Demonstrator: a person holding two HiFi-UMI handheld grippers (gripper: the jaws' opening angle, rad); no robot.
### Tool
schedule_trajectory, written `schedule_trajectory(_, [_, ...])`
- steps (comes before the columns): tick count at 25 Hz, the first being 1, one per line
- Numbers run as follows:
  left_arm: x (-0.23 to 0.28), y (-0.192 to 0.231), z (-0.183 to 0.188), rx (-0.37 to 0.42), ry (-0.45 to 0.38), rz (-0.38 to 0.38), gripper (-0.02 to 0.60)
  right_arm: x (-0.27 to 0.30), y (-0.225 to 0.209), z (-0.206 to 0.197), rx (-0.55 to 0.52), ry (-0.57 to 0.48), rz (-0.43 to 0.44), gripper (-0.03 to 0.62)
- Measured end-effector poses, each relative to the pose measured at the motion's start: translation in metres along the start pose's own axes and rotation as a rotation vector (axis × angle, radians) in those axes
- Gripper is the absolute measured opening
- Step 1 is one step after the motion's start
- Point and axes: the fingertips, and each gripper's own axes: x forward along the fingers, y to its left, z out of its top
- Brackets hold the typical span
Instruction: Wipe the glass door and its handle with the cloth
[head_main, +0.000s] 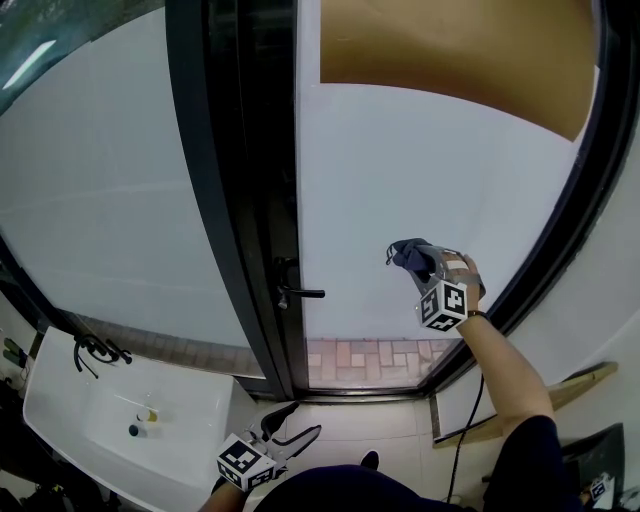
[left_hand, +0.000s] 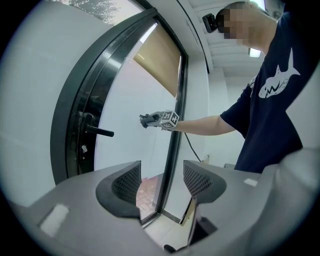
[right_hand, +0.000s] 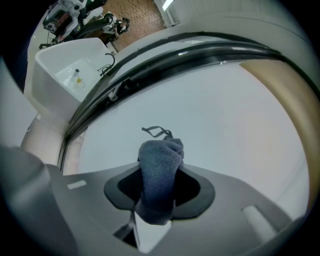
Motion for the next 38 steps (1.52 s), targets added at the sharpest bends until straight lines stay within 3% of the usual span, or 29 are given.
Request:
schedule_trajectory(7, [-0.017,0.003,-0.003,-0.017,-0.002,0.038,0.261,0.012,0.001,0.139,0.048,-0.241,0.046,0.141])
schedule_trajectory(15, [-0.041,0.012,-0.01,-0.032,-0.023,0.108,0.261,0.041,0.011,0.259,-0.013,-0.37,0.087,0.141])
schedule_trajectory(20, [-0.053,0.017,-0.016,-0.053,-0.027,0.146,0.261,0.064,0.008,0.29,-0.049,-0.362,0.072,0.141])
schedule_trajectory(27, [-0.063,0.024,-0.027,-0.08,-0.017,0.171,0.261,0.086,0.037,0.293,0.017,-0.333,0.124,0.14])
schedule_trajectory(33, [-0.059,0.024,-0.023,-0.066,-0.025,0.166,0.261,0.097,0.087,0.276,0.174,-0.264,0.343,0.14])
schedule_trajectory(35, [-0.056,0.023,-0.021,-0.068,-0.022,0.158,0.261,0.099,0.094,0.272,0.322,-0.255,0.435,0.14])
schedule_trajectory(38, [-0.055,0.021,-0.022,-0.075,-0.019,0.15,0.261,0.1,0.095,0.268,0.639,-0.252,0.589,0.14])
